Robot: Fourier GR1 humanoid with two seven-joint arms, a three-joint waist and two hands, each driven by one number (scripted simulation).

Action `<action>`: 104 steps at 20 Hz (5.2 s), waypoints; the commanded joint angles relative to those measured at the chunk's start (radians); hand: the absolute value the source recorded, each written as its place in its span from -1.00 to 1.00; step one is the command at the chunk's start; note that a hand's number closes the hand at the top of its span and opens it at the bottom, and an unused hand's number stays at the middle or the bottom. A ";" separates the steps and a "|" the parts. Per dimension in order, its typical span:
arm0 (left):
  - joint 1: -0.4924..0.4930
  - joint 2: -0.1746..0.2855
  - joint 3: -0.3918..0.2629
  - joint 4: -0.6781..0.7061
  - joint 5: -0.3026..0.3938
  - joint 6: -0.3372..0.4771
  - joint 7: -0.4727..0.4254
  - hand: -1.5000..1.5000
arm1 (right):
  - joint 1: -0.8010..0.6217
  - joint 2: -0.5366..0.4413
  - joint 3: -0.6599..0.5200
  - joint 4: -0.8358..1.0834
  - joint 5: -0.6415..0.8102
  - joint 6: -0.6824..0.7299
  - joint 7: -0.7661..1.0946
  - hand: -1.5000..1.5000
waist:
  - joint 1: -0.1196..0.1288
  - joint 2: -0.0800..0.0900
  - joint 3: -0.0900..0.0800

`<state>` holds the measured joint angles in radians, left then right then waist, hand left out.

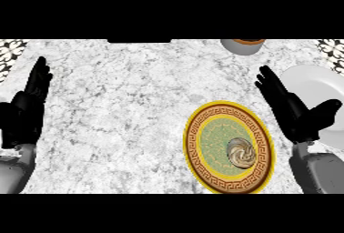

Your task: Pick the cupcake from the plate and place it in the plate

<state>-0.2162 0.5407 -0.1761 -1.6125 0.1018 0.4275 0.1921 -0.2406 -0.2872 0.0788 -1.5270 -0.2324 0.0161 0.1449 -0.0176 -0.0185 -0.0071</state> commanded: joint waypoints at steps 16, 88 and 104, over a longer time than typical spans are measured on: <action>0.251 -0.260 -0.111 0.159 0.212 -0.183 -0.033 0.00 | 0.482 -0.007 -0.320 -0.413 0.334 -0.491 -0.227 -1.00 | -0.010 0.014 0.007; 0.256 -0.372 0.048 0.104 0.056 -0.337 0.077 0.00 | 0.181 0.114 0.266 -0.129 1.196 0.086 0.667 1.00 | 0.020 0.018 0.007; 0.231 -0.399 0.054 0.150 0.047 -0.336 0.042 0.00 | -0.380 0.286 0.251 0.268 1.602 -0.386 0.959 1.00 | 0.042 0.022 0.007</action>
<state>-0.0056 0.1487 -0.1214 -1.4720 0.1498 0.0811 0.2150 -0.5322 -0.0126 0.3475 -1.3143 1.2369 -0.2351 1.0156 0.0279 0.0008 0.0038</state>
